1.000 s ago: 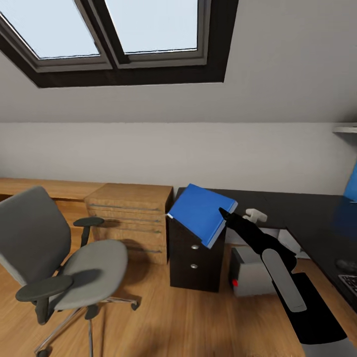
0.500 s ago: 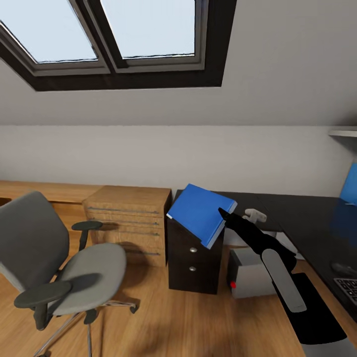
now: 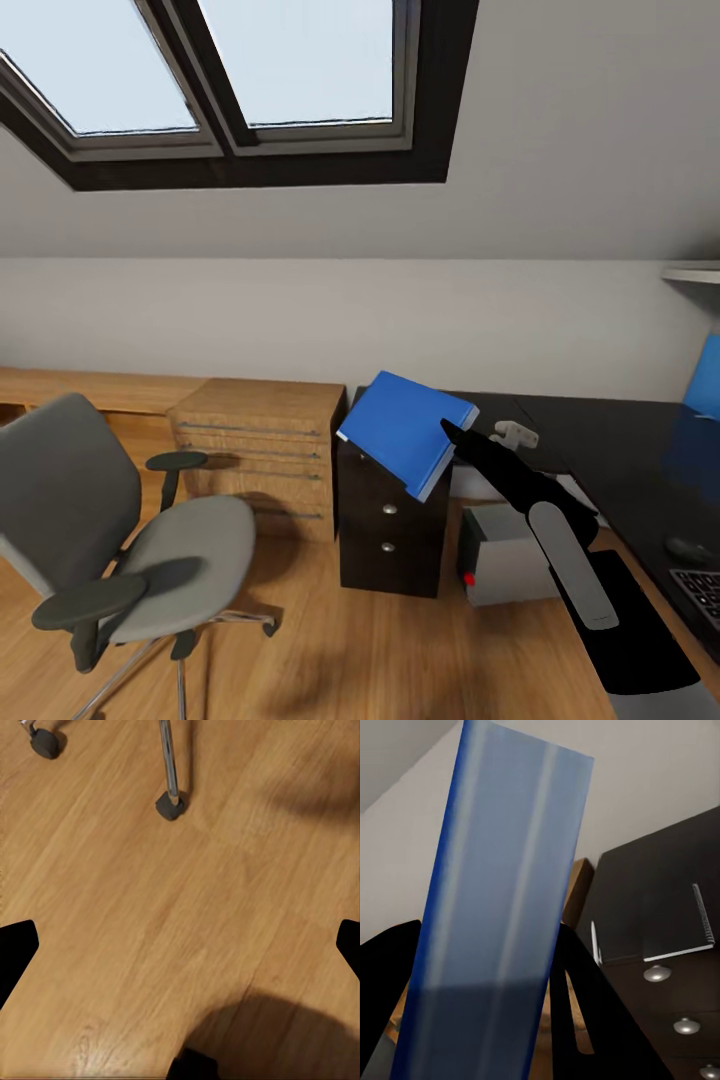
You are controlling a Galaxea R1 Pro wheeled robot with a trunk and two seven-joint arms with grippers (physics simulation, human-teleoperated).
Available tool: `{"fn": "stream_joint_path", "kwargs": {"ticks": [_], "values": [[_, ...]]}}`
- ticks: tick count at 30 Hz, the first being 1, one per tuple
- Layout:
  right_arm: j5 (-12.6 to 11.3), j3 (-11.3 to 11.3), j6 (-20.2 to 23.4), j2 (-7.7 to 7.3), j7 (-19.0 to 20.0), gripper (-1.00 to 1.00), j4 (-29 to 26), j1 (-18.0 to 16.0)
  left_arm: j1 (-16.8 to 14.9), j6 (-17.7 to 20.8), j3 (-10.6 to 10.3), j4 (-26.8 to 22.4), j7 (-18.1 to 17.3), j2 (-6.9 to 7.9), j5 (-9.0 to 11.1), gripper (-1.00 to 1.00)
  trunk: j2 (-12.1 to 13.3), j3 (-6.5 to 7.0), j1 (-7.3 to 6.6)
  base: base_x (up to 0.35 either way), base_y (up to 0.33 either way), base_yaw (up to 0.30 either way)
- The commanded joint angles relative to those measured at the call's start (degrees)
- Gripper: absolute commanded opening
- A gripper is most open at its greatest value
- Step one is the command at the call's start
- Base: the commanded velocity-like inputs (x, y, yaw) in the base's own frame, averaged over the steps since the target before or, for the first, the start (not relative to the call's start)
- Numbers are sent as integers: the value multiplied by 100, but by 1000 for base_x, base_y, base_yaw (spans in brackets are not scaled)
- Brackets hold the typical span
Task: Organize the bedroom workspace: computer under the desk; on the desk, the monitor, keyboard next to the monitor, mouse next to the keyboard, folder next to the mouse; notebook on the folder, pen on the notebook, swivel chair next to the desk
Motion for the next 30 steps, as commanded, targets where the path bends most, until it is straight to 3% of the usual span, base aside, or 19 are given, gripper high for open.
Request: {"fn": "stream_joint_path", "kwargs": {"ticks": [1,8,19,22,24,25,30], "values": [[-60,10,7,-5,-58,-100,-8,-5,-4,-20,8,8,6,1,2,100,38,12,-23,0,0,0],[-60,7,5,-7,-58,-100,-8,-5,-4,-20,8,12,0,9,-1,100,318,138,-176,0,0,-147],[-44,-16,-84,7,-75,-100,35,-5,-5,-209,8,13,-3,-3,-5,100,318,138,-176,0,0,-285],[-43,-17,-367,8,-97,-100,108,-5,-5,-235,-5,13,-1,-25,-20,100,318,138,-176,0,0,-222],[-48,-15,-457,8,-90,-100,127,-5,-5,-307,-53,13,10,-47,-129,100,318,138,-176,0,0,-52],[-50,-10,-502,8,-80,-100,136,-5,-2,-503,-144,13,34,-70,-361,100,318,138,-176,0,0,-13],[-20,6,-633,80,-105,-100,229,-4,-4,-658,-218,-82,43,-189,-511,100,318,138,-176,0,0,-5]]}}
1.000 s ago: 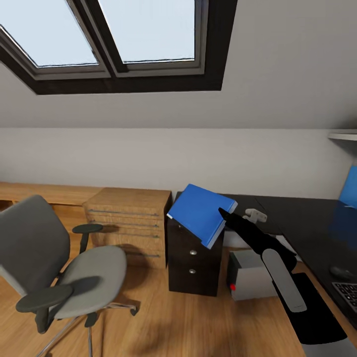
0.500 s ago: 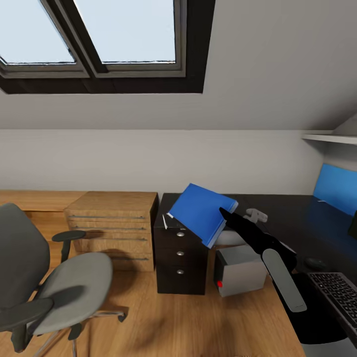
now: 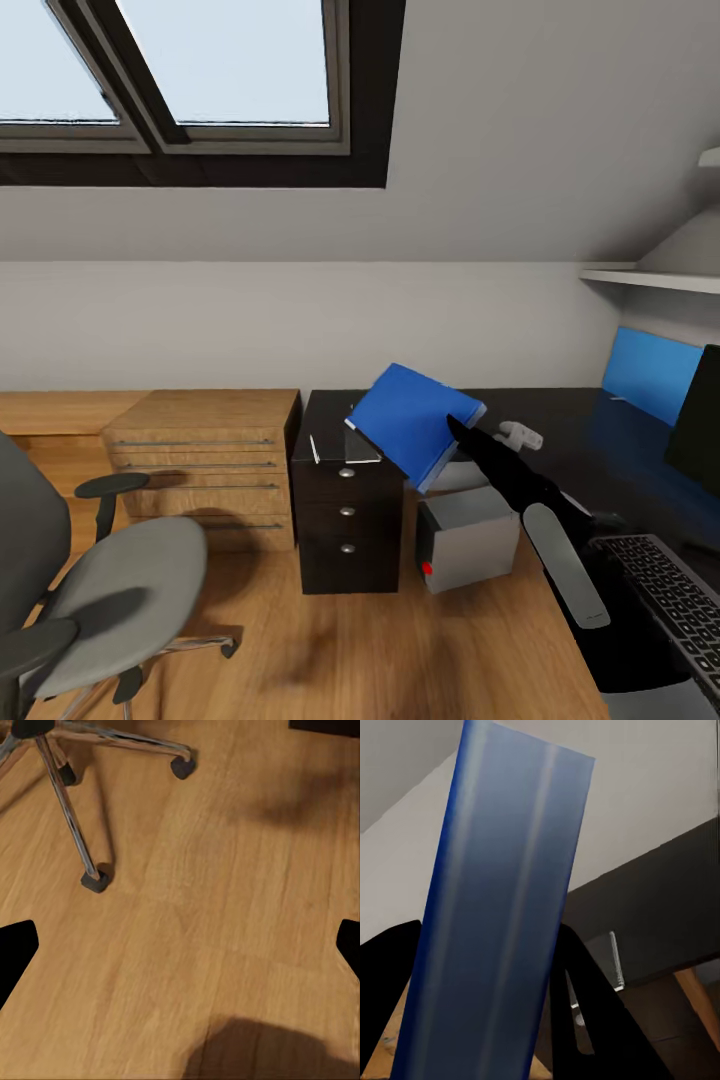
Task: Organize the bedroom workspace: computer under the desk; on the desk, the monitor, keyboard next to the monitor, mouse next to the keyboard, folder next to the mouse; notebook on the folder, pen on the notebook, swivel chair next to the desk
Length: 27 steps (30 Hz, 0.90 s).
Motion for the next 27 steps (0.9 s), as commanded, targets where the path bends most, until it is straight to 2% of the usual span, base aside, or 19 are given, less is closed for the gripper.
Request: {"fn": "stream_joint_path", "kwargs": {"ticks": [1,3,4,5,6,8,10,12,17,19,24,26,27], "values": [[-72,9,-701,155,-60,-100,243,-6,-4,51,-2,-563,26,-220,-126,100,-4,-7,0,0,0,0],[-76,8,-1265,273,-60,-100,408,-6,-4,254,-4,-956,26,-299,-163,100,-4,-7,0,0,0,0],[-81,11,-1856,423,-61,-100,649,-6,-4,655,-7,-1354,29,-425,-182,100,-4,-7,0,0,0,0],[-81,13,-2221,530,-61,-100,841,-6,-4,1009,-9,-1597,35,-531,-189,100,-4,-7,0,0,0,0],[-82,14,-2894,726,-77,-100,1327,-6,1,1931,-11,-2054,16,-711,-191,100,-4,-7,0,0,0,0],[-85,1,-3157,784,-125,-100,1541,-6,2,2222,-9,-2207,3,-761,-185,100,-4,-7,0,0,0,0],[-87,-42,-3312,806,-190,-100,1653,-6,3,2332,-7,-2258,-1,-778,-180,100,-4,-7,0,0,0,0],[-93,-197,-3603,830,-371,-100,1802,-12,4,2439,3,-2268,-11,-788,-173,100,-4,-7,0,0,0,0],[-97,-330,-3892,864,-549,-100,1984,-15,2,2484,14,-2247,-25,-753,-175,100,-4,-7,0,0,0,0],[-121,-415,-4132,942,-641,-100,2196,-19,4,2467,9,-2240,-31,-747,-186,100,-4,-7,0,0,0,0],[-245,-569,-4584,1047,-820,-100,2461,-31,4,2088,4,-2061,-29,-742,-204,100,-4,-7,0,0,0,0],[-410,-678,-4668,1058,-885,-100,2498,-34,4,1830,5,-1978,-28,-740,-207,100,-4,-7,0,0,0,0],[-520,-801,-4692,1057,-911,-100,2507,-34,4,1756,5,-1957,-28,-740,-208,100,-4,-7,0,0,0,0]]}}
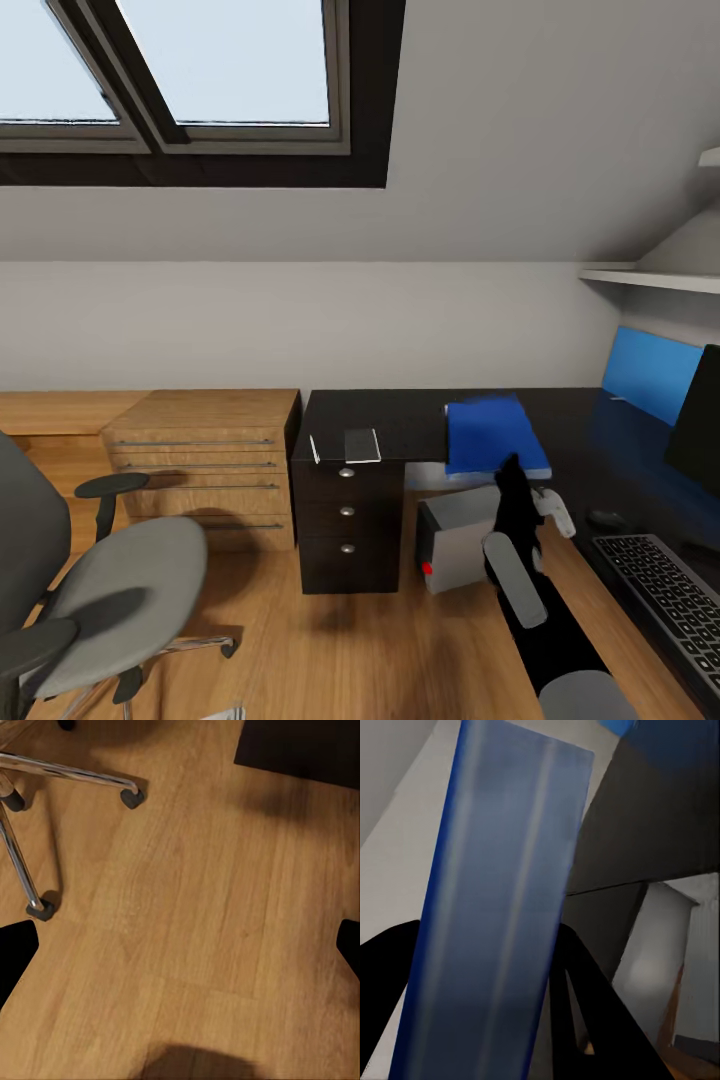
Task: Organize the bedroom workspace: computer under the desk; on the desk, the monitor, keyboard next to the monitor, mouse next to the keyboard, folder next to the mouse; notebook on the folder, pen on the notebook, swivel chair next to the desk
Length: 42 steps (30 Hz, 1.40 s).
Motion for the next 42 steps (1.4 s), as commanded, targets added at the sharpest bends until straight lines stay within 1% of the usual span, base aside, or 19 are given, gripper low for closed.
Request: {"fn": "stream_joint_path", "kwargs": {"ticks": [1,3,4,6,9,12,13,17,28,35,42], "values": [[-89,-63,-36,-1,-22,-100,0,-4,-4,-15,21,3,2,-8,-60,100,-4,-7,0,0,0,0],[-292,-285,-54,1,-45,-100,13,-9,-3,-83,17,30,2,-9,-61,100,-4,-7,0,0,0,0],[-342,-320,-57,4,-46,-100,13,-9,-3,-93,18,34,2,-9,-61,100,-4,-7,0,0,0,0],[-577,-402,-65,9,-30,-100,10,-11,-3,-125,19,43,-5,-10,-61,100,-4,-7,0,0,0,0],[-972,-439,-69,15,-19,-100,-45,-12,-3,-142,21,48,-8,-10,-56,100,-4,-7,0,0,0,0],[-1284,-439,-70,22,-16,-100,-116,-12,-3,-146,21,49,-7,-10,-54,100,-4,-7,0,0,0,0],[-1428,-431,-67,24,-16,-100,-133,-12,-5,-147,19,49,-7,-10,-53,100,-4,-7,0,0,0,0],[-1513,-425,-69,26,-15,-100,-147,-12,-7,-134,18,54,-12,-10,-53,100,-4,-7,0,0,0,0],[-1530,-424,-78,17,81,-100,-188,-12,-6,-126,15,187,-7,-16,-61,100,-4,-7,0,0,0,-18],[-1528,-423,-79,17,106,-100,-189,-12,-4,-130,21,190,-7,-19,-62,100,-4,-7,0,20,0,-201],[-1535,-425,-72,17,103,-100,-166,-12,-4,-122,13,201,-7,-15,-62,100,-4,-7,0,277,0,-200]]}}
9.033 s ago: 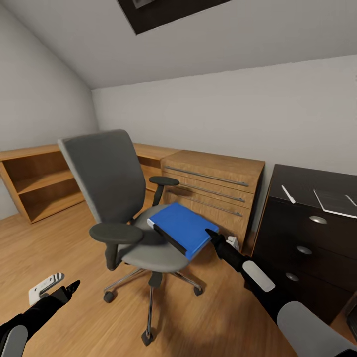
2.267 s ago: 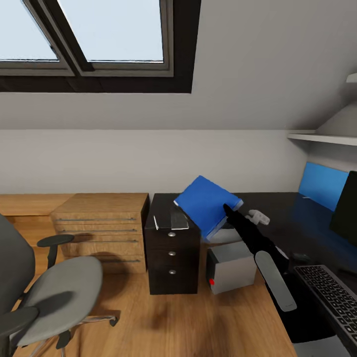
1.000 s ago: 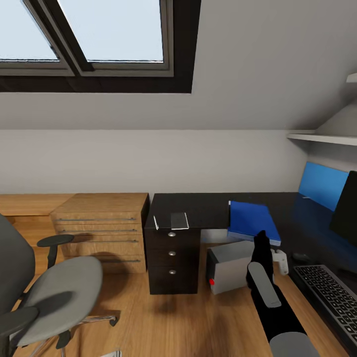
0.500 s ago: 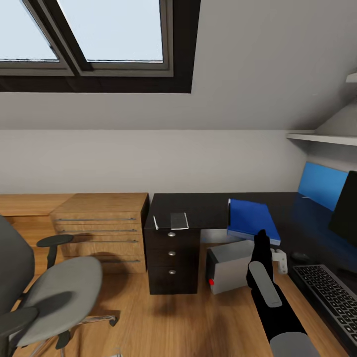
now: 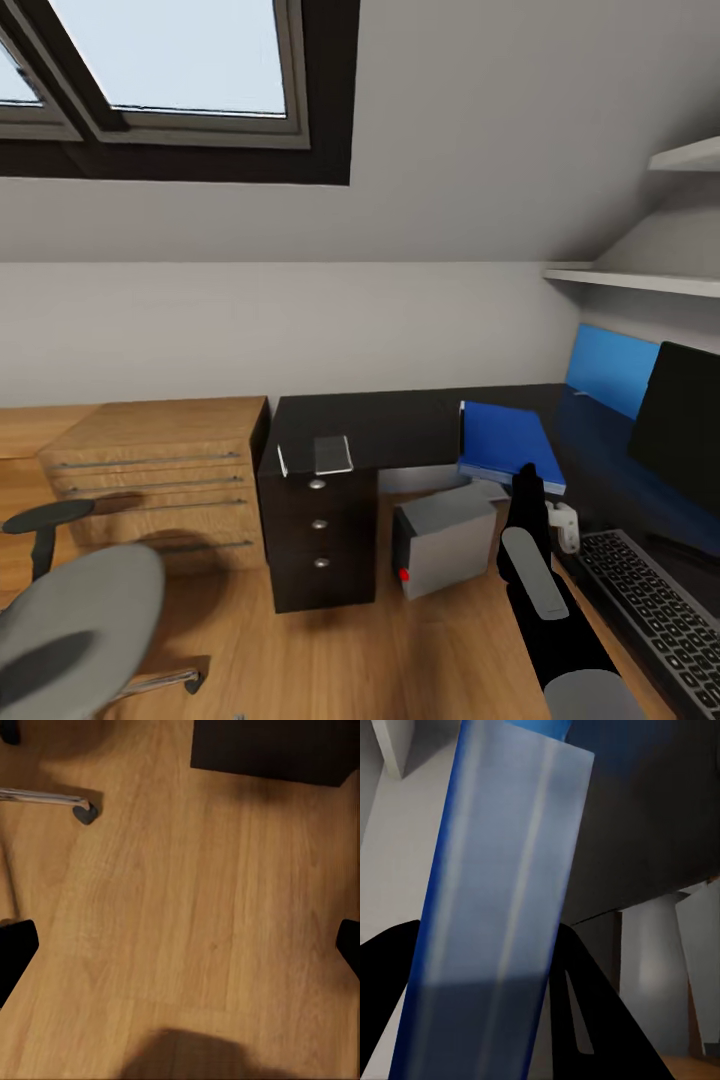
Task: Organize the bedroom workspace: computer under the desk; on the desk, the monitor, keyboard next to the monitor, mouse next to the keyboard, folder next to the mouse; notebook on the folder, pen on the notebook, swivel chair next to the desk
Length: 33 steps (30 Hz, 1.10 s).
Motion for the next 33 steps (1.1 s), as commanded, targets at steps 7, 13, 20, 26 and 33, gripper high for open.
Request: {"fn": "stream_joint_path", "kwargs": {"ticks": [7,13,20,26,33], "values": [[-39,-2,-12,3,10,-100,-1,-5,-3,2,23,2,2,-10,-60,100,-4,-7,3,239,0,-34],[-40,-6,-10,3,120,-100,-1,-5,-2,-4,16,77,9,-10,-66,100,-4,-7,3,216,-41,-1],[-30,-31,-19,-6,169,-100,-1,-5,-3,-23,16,99,11,-6,-69,100,-4,-7,3,220,-165,-72],[-31,-35,-19,-6,169,-100,-1,-5,-2,-24,14,99,11,-2,-69,100,-4,-7,3,76,-60,-240],[-39,-4,-11,5,161,-100,-14,-5,-2,-24,14,99,11,-1,-63,100,-4,-9,3,4,-3,-68]]}}
